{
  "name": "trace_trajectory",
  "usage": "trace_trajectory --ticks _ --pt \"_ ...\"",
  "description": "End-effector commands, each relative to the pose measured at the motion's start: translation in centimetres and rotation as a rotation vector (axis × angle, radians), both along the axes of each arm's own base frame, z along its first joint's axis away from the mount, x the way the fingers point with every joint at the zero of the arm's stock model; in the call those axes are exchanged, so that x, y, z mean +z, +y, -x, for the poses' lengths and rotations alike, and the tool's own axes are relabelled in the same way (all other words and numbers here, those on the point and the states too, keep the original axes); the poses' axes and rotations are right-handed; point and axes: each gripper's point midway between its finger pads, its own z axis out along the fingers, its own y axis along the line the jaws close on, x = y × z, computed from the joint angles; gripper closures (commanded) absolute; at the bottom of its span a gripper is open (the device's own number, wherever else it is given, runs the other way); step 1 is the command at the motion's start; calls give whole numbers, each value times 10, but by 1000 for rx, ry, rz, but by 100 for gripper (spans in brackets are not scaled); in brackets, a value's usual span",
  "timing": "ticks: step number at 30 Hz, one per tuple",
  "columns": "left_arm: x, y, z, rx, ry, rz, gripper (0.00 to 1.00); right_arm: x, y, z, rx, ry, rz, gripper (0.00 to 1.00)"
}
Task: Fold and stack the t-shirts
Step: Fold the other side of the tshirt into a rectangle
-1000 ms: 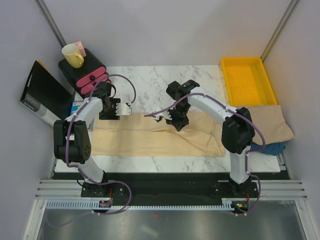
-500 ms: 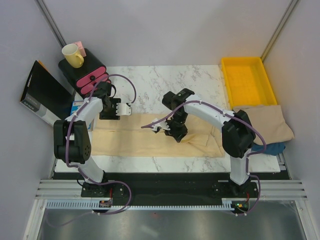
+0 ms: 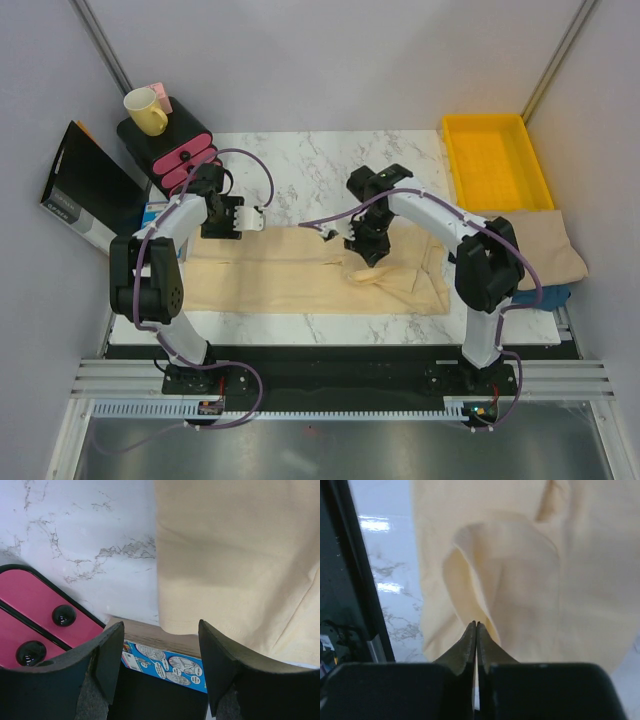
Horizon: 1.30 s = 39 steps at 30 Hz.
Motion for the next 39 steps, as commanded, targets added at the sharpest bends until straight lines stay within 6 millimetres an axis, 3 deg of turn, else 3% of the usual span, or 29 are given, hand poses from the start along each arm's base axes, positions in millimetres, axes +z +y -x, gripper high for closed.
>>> trace_trajectory --ticks 1,5,8,11,16,23,34,39 --pt "5 -8 -12 -47 -35 13 32 -13 -28 -62 -184 -151 32 100" --pt "8 -6 -14 -43 -41 3 32 -37 -40 -86 -197 -206 64 100" --pt "9 -4 -15 -38 -45 -4 32 -51 -41 -89 -197 -177 72 100" --pt "9 -3 -14 -34 -44 -8 32 -52 -38 -86 -192 -152 59 100" --pt "10 -3 -16 -38 -47 -12 32 -51 -40 -62 -174 -69 50 100" --pt "4 -4 -17 -49 -33 -7 32 -44 -45 -8 -130 46 64 100" --pt "-1 -9 -21 -77 -24 1 32 -13 -8 54 -73 109 5 100" --pt "3 -12 -21 -83 -33 5 32 -18 -18 60 -38 82 50 100"
